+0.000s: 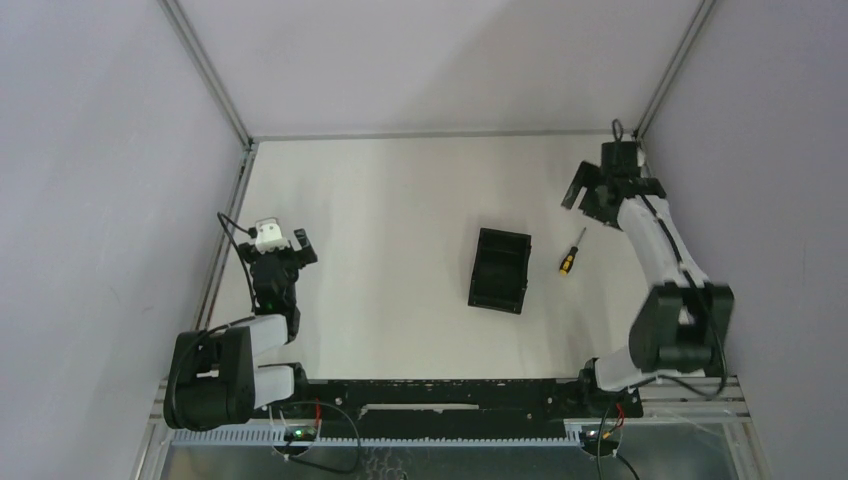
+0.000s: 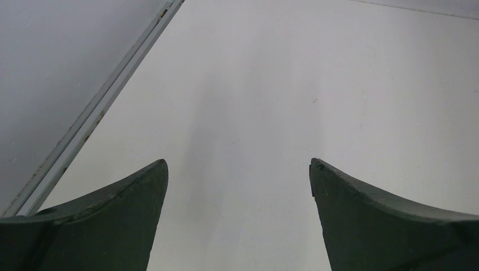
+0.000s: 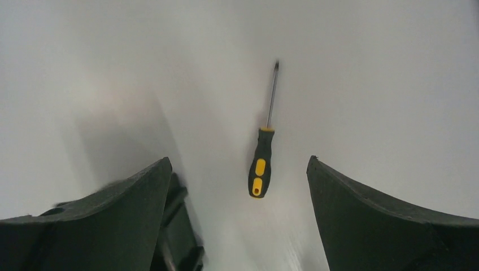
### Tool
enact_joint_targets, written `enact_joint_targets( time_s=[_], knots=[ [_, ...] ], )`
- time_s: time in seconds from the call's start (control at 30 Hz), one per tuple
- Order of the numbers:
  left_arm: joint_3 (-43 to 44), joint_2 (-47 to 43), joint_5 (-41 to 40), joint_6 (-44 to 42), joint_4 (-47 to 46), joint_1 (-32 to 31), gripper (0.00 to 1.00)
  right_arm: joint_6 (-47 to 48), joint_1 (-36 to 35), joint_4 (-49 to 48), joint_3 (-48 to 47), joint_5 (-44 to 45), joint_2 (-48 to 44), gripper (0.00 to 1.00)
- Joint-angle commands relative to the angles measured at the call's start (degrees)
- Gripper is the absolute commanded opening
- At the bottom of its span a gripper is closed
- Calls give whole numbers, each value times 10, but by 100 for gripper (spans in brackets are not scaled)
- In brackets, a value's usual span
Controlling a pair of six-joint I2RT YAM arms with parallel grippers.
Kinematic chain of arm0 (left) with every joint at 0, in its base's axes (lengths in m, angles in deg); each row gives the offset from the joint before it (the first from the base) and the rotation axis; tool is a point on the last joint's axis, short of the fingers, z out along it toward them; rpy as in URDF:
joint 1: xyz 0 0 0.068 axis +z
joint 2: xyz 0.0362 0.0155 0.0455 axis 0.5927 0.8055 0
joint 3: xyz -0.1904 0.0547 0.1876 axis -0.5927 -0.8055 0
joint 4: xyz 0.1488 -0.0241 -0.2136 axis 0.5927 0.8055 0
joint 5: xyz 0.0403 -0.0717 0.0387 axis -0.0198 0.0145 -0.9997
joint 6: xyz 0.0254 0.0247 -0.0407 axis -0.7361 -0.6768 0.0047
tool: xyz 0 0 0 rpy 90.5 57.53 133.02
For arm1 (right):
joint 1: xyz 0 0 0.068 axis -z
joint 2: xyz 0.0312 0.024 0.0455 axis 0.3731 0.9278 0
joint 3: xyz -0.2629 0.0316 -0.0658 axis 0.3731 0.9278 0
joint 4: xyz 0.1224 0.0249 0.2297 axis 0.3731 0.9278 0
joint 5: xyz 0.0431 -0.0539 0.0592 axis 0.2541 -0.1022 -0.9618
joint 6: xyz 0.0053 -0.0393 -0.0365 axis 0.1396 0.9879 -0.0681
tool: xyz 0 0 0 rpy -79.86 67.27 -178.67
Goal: Put the screwdriver in the bin
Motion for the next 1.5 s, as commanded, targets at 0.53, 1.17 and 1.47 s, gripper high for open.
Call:
enact_joint_targets(
  time_s=[0.53,1.17,1.47],
  knots=[
    [32,2,-2,-8,-23,-3,100,41,5,-23,27,-50,295,54],
    [31,2,-2,-8,-23,-3,100,49,-32,201,-71,-65,52,0],
    [31,1,-2,-8,-23,-2,100,31,-73,229,-89,-53,8,0]
  ],
)
